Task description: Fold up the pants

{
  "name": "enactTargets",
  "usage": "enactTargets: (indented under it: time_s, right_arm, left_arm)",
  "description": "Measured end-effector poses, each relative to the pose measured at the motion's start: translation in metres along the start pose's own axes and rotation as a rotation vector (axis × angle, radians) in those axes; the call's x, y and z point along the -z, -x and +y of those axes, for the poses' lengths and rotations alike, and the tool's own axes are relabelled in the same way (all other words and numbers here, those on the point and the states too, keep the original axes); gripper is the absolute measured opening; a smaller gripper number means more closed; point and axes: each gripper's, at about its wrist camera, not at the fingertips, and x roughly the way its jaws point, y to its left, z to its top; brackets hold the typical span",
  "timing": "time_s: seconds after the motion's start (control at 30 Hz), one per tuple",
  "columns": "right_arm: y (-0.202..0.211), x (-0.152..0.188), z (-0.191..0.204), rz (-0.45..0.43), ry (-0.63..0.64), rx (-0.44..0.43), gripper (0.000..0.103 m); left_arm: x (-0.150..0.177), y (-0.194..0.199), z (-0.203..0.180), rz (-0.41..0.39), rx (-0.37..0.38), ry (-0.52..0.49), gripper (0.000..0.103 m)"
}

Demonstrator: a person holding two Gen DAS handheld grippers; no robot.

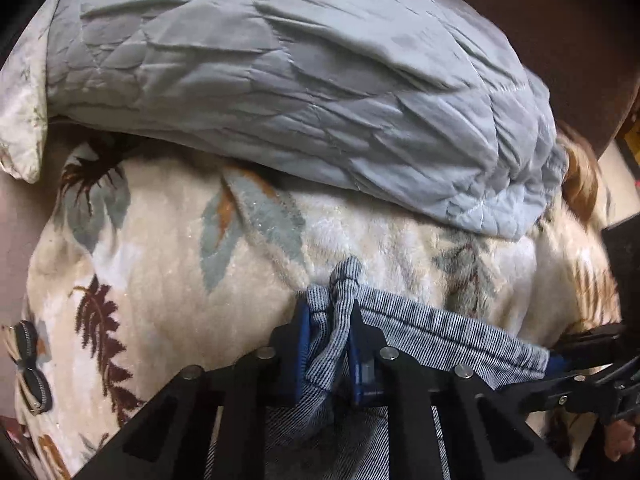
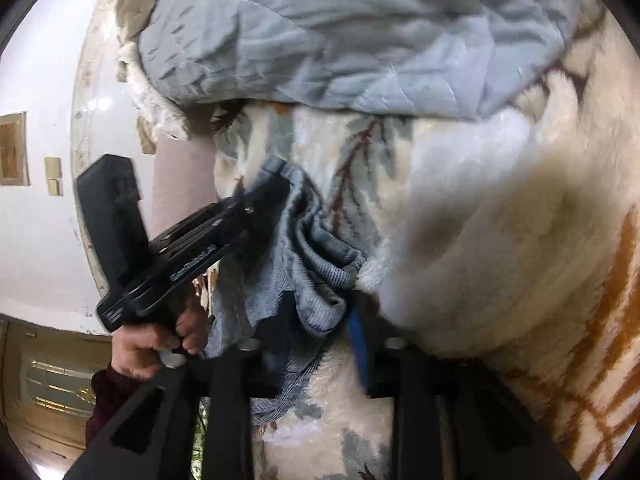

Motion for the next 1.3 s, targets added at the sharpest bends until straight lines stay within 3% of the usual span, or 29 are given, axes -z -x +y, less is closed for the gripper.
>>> enactTargets:
  time_s: [0.1,0.2,0.3,0.53,0.77,1.03,1.3]
  right_arm:
    - [-0.002,0.003,0.008,-0.003,0.041,-0.006,0.036]
    - [-0.002,0.005,0.014,-0.010,0.073,-0.023,0.020]
    - [0.001,0.006,0.023,-0.027,0.114,-0.040,0.018]
    - [0.006,0.012,0.040,-0.066,0.181,-0.055,0.018]
    - [0.019,0.023,0.070,-0.127,0.294,-0.088,0.018]
    - [0.012,0.053,0.113,-0.117,0.448,-0.151,0.018]
    - [-0.032,0.112,0.153,0.042,0.637,-0.152,0.014]
  left_arm:
    - [0.003,0.002,-0.014,0.001,-0.032,-0.026,0.018]
    - [0.006,0.000,-0.017,-0.011,-0.029,-0.005,0.017]
    - [0.009,0.002,-0.013,-0.028,-0.026,-0.005,0.015]
    - [0.012,0.029,0.016,-0.120,0.053,0.088,0.013]
    - [0.029,0.084,0.051,-0.271,0.129,0.177,0.013]
    - [0.082,0.131,0.090,-0.426,0.182,0.229,0.013]
    - [0.164,0.147,0.129,-0.482,0.205,0.348,0.013]
